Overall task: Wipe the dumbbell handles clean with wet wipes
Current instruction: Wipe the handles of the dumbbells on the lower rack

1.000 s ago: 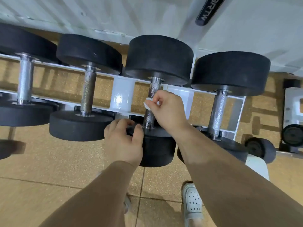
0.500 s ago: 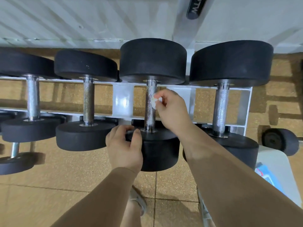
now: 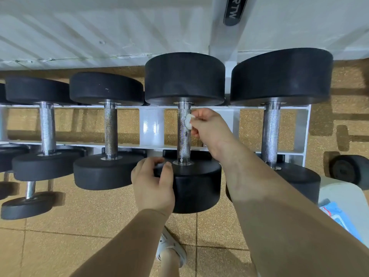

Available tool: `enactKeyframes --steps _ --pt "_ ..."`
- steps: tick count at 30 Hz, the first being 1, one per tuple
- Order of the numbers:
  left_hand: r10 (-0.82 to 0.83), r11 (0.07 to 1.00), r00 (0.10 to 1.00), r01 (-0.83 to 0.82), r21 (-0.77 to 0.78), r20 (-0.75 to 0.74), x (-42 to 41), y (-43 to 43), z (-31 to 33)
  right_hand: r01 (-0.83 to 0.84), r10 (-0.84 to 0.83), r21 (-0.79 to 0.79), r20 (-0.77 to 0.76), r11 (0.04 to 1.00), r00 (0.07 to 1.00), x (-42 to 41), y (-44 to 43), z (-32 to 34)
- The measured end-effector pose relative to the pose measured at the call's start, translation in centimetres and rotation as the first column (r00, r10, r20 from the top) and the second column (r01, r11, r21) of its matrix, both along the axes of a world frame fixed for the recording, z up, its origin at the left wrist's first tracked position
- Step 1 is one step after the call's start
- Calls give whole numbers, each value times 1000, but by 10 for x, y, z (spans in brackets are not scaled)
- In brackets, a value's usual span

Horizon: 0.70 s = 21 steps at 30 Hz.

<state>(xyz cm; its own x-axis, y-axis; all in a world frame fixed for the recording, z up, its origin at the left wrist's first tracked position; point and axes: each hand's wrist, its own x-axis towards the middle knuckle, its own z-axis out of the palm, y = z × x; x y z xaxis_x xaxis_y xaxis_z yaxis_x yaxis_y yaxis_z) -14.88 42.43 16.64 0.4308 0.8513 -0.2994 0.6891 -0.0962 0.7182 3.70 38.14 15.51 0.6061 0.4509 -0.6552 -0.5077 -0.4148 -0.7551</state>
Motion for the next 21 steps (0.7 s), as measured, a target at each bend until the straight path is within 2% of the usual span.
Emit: enactKeyframes --steps 3,5,7,9,12,15,17,19,21 --pt "5 1000 1000 -5 -8 7 -1 0 -1 -35 36 -26 38 999 999 -7 0 -3" --pt "4 1000 1000 -4 -6 9 -1 0 0 -215 219 -67 51 974 974 -20 -17 -5" --pt "5 1000 1000 -5 -10 -6 0 0 0 -447 459 -154 56 881 887 -26 -30 -5" --pt "-1 1000 1000 1 -9 -8 0 0 1 -510 533 -212 73 834 843 -23 -31 -5" --pt "-1 1000 1000 0 -11 -10 0 0 0 -427 442 -161 80 890 893 -13 -28 -6" --pt "-3 1000 1000 3 -18 -17 0 -1 0 -131 132 -8 20 991 991 -6 -18 -6" --pt "-3 1000 1000 3 -13 -16 0 -1 1 2 -2 -11 40 1000 999 -7 -8 -2" --pt "1 1000 1000 -1 -6 -10 0 -1 1 -39 44 -48 106 998 993 -15 -5 -1" --pt "3 1000 1000 -3 6 -1 0 -1 0 -168 180 -82 159 982 971 -27 -14 -2"
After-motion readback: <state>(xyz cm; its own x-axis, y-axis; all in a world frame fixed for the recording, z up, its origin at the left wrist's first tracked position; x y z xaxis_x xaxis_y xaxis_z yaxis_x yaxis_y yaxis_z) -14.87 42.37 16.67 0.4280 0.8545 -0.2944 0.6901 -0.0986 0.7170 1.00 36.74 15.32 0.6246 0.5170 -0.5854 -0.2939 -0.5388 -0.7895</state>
